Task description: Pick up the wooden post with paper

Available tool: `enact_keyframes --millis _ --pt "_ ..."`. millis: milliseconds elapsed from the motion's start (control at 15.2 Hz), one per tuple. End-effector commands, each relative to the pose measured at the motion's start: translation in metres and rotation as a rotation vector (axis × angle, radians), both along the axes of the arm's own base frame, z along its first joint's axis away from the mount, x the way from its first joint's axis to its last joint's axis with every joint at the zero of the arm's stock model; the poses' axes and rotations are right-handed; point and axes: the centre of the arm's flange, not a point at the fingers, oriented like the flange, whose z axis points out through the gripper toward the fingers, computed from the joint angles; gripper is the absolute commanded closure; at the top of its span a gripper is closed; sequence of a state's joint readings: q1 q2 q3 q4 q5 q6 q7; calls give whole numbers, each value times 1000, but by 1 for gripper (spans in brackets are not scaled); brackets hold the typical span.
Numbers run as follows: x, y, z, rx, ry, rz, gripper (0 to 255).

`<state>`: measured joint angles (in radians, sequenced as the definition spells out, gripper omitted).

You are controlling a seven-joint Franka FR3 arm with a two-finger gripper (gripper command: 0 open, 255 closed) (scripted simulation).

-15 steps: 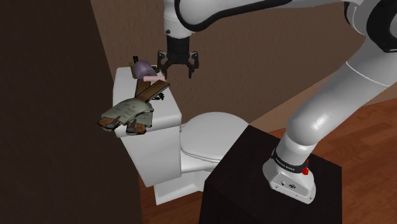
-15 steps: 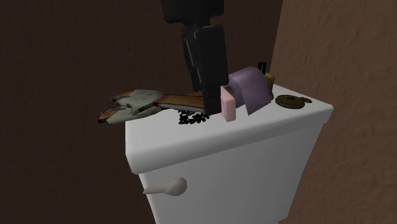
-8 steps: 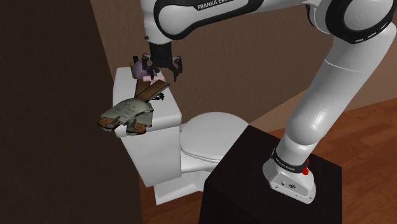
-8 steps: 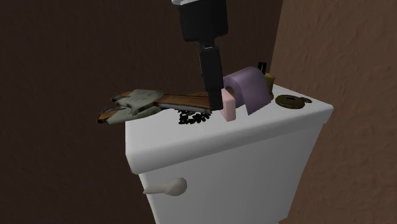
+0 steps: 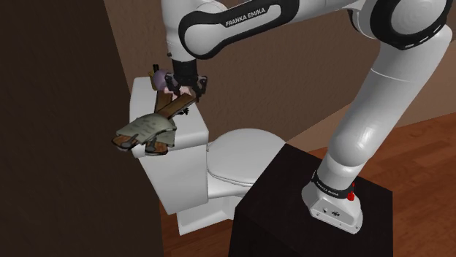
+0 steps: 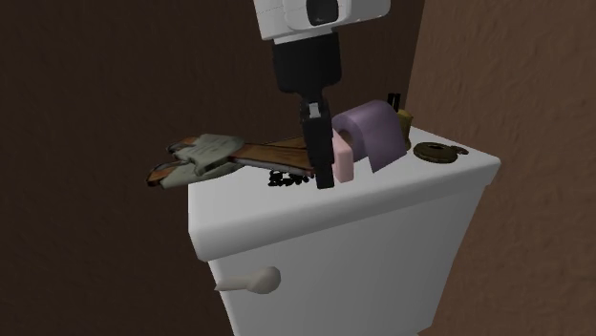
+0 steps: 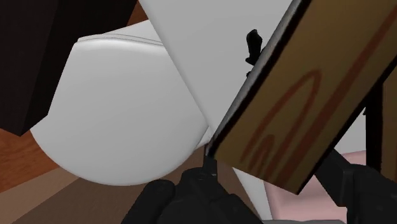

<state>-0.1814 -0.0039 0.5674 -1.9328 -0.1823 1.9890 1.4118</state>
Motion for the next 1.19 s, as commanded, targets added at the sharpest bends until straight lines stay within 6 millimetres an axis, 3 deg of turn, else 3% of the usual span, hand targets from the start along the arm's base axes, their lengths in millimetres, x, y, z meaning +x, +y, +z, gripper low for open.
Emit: enact_keyframes --millis 0,528,1122 --pt "0 0 -3 0 5 2 255" --pt "-1 2 -3 0 5 2 255" --pt "-1 2 45 0 5 2 255"
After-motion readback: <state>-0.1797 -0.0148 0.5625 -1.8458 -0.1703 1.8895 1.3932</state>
